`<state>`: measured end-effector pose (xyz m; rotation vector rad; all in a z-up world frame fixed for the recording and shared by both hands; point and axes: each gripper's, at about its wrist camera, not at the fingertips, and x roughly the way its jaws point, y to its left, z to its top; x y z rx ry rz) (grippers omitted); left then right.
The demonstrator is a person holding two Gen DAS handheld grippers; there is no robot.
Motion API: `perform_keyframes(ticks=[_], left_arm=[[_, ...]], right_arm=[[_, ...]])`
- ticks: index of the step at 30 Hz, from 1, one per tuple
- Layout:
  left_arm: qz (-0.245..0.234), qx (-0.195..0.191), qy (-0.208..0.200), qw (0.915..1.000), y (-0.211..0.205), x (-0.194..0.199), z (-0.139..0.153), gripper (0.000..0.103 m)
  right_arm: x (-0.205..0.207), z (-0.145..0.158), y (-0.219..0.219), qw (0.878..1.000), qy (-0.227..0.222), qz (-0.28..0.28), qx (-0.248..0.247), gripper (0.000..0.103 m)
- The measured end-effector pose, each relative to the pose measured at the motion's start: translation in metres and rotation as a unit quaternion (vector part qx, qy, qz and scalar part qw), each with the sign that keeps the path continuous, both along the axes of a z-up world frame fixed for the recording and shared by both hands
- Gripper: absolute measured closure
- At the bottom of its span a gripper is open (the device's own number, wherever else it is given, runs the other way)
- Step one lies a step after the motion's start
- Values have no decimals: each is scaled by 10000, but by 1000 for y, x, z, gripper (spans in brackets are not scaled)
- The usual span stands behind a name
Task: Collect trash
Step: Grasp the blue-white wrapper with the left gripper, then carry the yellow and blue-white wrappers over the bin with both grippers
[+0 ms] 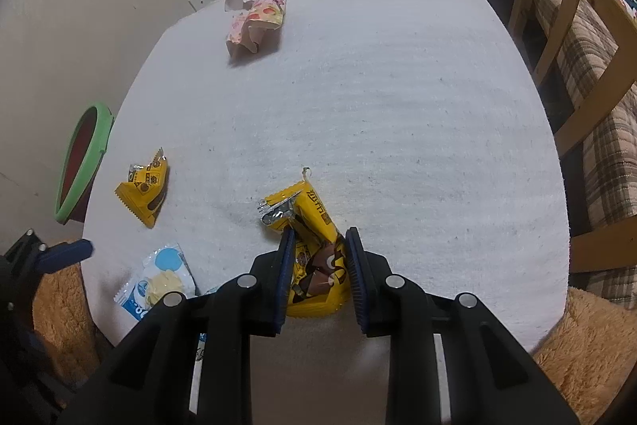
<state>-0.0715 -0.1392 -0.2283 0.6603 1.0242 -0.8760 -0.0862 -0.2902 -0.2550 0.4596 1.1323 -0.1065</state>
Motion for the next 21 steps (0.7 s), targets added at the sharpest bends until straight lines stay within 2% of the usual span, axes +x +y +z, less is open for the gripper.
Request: perform_keyframes(ticks=[3, 4, 5, 7, 8, 10, 15, 19, 21], left_arm=[[-118, 234, 41, 9996, -13, 0, -17, 11], [-121, 277, 80, 9995, -16, 1, -22, 15], [-102, 304, 128, 9994, -19, 2, -24, 20], [12, 296, 307, 9991, -24, 5, -29, 40], [116, 236, 407, 9988, -23, 6, -29, 41], [298, 84, 500, 9983, -19, 9, -25, 56], [725, -226, 304, 9966, -7, 19, -2, 62], [1310, -684, 155, 9889, 9, 34, 29, 63], [1502, -794, 60, 9854, 13, 39, 38, 63]], right_arm=[[0, 0, 0, 10000, -10, -3, -5, 77], [0, 0, 0, 10000, -15, -11, 2, 77], [-2, 0, -1, 10000, -25, -29, 13, 77], [-4, 1, -2, 10000, -35, -55, 24, 77], [-5, 2, -2, 10000, -44, -72, 16, 77], [-5, 4, -1, 9999, -82, -60, 6, 77], [-5, 12, 4, 9997, -216, -12, -93, 77], [-6, 23, 7, 9993, -355, -34, -129, 77], [-5, 28, 9, 9991, -404, -36, -132, 77]])
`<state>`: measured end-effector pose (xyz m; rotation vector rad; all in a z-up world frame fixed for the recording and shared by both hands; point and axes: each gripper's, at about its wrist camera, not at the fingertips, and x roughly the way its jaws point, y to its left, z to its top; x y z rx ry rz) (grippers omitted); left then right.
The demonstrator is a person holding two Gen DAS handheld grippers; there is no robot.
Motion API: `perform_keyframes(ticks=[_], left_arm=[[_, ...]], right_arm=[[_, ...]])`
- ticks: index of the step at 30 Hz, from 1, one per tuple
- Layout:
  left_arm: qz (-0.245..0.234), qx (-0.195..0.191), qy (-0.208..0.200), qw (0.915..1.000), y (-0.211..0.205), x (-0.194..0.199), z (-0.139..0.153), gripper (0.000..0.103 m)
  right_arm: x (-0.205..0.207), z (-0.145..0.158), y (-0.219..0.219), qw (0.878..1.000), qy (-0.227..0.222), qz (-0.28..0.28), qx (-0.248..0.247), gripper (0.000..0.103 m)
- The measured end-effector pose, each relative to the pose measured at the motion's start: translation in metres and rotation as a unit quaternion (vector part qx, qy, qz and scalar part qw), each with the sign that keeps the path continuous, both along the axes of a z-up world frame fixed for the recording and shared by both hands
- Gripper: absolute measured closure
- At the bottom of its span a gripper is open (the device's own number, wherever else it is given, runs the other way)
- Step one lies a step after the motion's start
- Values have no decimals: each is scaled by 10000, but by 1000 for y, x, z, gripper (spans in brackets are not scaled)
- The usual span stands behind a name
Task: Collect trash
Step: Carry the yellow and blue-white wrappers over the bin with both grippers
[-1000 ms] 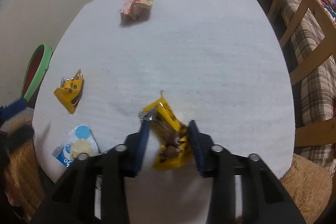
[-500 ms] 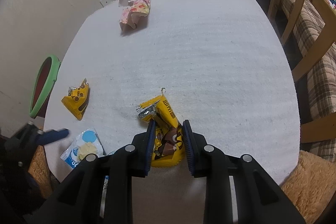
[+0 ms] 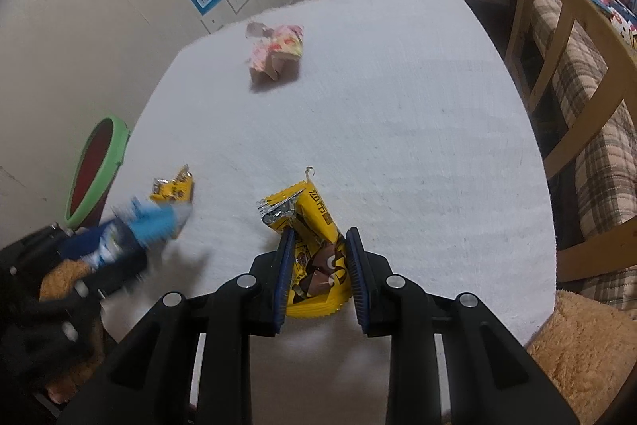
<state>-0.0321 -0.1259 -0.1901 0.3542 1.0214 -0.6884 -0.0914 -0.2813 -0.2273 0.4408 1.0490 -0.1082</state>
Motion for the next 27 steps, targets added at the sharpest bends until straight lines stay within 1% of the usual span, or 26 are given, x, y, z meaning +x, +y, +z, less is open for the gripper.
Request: perform_keyframes(ticks=[1, 3, 7, 12, 18, 23, 27], left_arm=[[130, -63, -81, 9999, 4, 3, 7, 63], [243, -127, -189, 9994, 9, 7, 16, 63], [504, -187, -501, 9973, 24, 10, 32, 62], [927, -311, -492, 9940, 46, 23, 36, 62], [1469, -283, -460, 9877, 81, 39, 33, 62], [1801, -129, -569, 9819, 109, 46, 30, 62], [2093, -58, -545, 9763, 132, 52, 25, 62]], right_arm=[[0, 2, 1, 10000, -23, 0, -3, 77], [1, 8, 4, 10000, -82, 9, -30, 77], [4, 17, 9, 9999, -141, 39, -86, 77], [11, 25, 21, 9996, -154, 151, -183, 77], [14, 34, 40, 9989, -263, 275, -285, 77], [20, 43, 54, 9983, -443, 324, -211, 77], [26, 51, 70, 9967, -539, 505, -340, 77]])
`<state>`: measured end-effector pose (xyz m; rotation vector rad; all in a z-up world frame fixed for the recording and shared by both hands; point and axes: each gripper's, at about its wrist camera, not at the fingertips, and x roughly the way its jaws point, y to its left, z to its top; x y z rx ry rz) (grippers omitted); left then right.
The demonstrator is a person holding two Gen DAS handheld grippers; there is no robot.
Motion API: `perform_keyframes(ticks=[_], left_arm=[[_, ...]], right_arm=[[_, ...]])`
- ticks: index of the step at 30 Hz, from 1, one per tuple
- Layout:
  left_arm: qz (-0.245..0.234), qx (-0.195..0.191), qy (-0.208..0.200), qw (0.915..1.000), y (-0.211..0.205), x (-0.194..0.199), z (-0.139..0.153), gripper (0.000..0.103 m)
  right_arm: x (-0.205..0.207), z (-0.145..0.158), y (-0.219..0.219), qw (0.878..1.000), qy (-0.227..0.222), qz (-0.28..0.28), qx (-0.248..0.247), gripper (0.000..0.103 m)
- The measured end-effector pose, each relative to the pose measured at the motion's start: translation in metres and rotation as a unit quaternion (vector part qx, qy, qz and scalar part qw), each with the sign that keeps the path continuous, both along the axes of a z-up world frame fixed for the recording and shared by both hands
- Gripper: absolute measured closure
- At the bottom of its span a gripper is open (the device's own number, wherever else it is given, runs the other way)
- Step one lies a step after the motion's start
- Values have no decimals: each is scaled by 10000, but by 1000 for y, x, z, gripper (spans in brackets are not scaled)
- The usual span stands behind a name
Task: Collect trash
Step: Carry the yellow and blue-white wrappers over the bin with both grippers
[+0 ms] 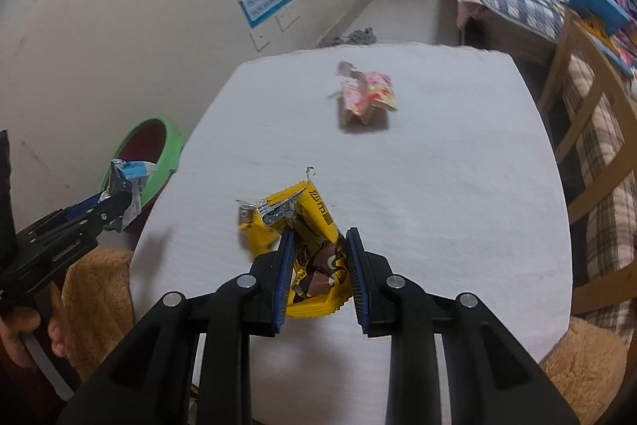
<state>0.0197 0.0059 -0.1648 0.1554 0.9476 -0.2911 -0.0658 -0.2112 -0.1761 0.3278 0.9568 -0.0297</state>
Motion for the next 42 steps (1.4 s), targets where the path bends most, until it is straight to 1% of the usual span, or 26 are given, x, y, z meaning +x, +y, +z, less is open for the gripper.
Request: perform_keyframes(ticks=[4, 7, 15, 21, 27, 32, 37, 42], left_arm=[[235, 95, -73, 9997, 16, 2, -1, 62], [356, 182, -18, 9992, 25, 6, -4, 62], [539, 188, -116, 9983, 35, 12, -2, 62], [636, 200, -47, 9978, 41, 12, -7, 62], [693, 278, 22, 9972, 48, 12, -13, 62], [742, 238, 54, 9969, 51, 13, -16, 62], [744, 295, 12, 9968, 52, 14, -16, 62], [890, 181, -10, 9959, 62, 16, -14, 62]], right_arm=[[4, 6, 12, 9999, -83, 150, 1, 77], [7, 10, 16, 9996, -139, 230, 29, 77], [17, 18, 25, 9991, -236, 345, 53, 77], [20, 10, 36, 9984, -99, 552, 122, 77], [22, 8, 45, 9978, -79, 639, 159, 77], [24, 7, 53, 9973, -45, 724, 103, 77], [29, 6, 60, 9967, 5, 807, 50, 77], [42, 10, 75, 9949, 20, 1002, -115, 77]])
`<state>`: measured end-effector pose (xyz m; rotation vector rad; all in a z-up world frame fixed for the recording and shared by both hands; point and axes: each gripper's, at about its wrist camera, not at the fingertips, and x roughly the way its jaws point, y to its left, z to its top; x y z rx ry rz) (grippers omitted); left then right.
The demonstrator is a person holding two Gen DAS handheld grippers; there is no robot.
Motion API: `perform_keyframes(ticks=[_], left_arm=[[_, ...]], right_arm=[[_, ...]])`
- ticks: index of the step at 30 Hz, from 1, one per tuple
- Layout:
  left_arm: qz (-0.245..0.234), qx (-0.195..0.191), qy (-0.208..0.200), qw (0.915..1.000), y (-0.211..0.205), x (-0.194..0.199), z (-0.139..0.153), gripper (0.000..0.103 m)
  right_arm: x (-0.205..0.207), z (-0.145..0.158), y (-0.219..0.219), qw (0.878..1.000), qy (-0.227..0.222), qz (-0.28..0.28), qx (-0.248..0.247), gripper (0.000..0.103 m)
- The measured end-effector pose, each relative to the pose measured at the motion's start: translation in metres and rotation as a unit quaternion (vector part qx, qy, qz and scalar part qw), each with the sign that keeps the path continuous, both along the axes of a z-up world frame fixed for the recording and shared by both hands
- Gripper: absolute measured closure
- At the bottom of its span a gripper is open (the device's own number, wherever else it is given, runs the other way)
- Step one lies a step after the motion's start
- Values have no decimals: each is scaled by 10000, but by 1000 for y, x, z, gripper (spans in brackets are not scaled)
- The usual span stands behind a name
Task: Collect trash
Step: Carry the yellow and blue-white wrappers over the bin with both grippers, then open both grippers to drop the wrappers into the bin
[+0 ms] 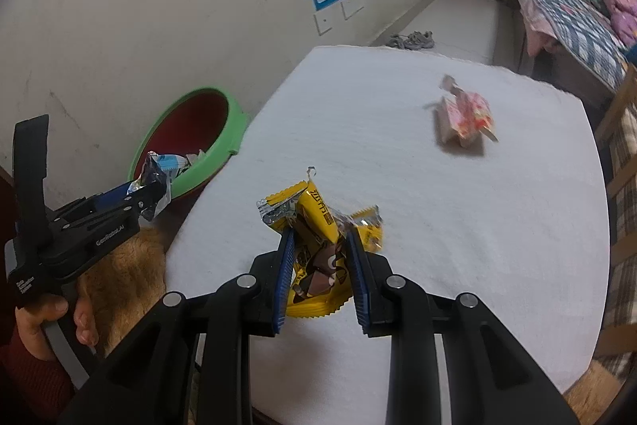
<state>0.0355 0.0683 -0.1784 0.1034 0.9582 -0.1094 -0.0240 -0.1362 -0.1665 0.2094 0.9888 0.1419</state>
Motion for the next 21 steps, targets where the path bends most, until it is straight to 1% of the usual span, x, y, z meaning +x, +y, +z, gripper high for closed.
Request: perform_keyframes(ticks=[10, 13, 17, 21], left_arm=[[435, -93, -133, 9989, 46, 17, 5, 62], [606, -180, -134, 9979, 65, 29, 5, 62], [674, -220, -149, 9974, 82, 47, 4, 62], [728, -257, -223, 9968, 93, 69, 4, 62]], right_arm=[[44, 17, 49, 9977, -213, 601, -242, 76], [60, 20, 68, 9962, -264, 763, -325, 76], [82, 20, 90, 9945, -285, 936, -384, 76], [109, 18, 115, 9921, -325, 1173, -303, 76]])
